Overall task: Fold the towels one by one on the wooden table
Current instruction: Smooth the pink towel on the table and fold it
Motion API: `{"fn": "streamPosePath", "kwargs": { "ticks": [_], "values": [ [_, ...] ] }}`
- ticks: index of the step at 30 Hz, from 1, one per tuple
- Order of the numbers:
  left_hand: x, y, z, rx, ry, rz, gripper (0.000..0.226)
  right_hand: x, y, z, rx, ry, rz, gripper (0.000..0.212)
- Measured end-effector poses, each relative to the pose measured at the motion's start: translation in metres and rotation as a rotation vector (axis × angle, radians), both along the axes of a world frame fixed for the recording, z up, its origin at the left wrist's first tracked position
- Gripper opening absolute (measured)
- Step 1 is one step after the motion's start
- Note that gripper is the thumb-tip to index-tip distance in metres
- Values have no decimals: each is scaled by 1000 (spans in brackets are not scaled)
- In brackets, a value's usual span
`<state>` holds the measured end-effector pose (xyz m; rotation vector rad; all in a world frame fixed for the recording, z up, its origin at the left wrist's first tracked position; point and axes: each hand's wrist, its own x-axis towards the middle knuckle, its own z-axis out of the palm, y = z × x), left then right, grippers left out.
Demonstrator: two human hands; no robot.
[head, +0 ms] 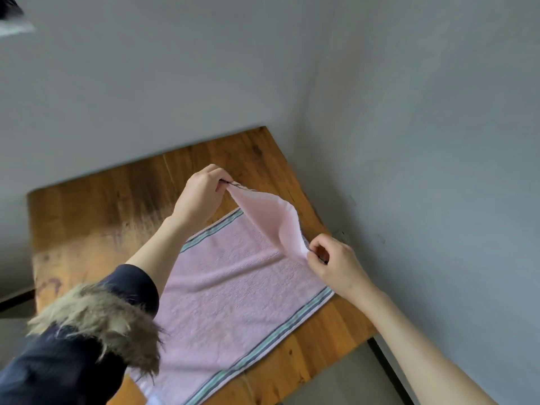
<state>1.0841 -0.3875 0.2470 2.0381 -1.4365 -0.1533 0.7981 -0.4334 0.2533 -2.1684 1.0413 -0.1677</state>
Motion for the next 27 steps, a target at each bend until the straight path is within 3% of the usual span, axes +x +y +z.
{"fn": "streamPosePath", "kwargs": {
  "ticks": [13,19,23,25,27],
  "values": [
    [68,198,-18,-44,133,218,13,85,155,-23,208,85,337,7],
    [79,253,-71,203,250,427,18,101,205,-68,250,241,465,10],
    [73,277,-106,526,264,287,34,99,232,-102,285,375,497,27],
    [65,286,-118,575,196,222,47,95,242,-116,277,412,451,35],
    [60,289,-126,554,9,172,59,91,250,-126,217,411,364,38]
  ]
}}
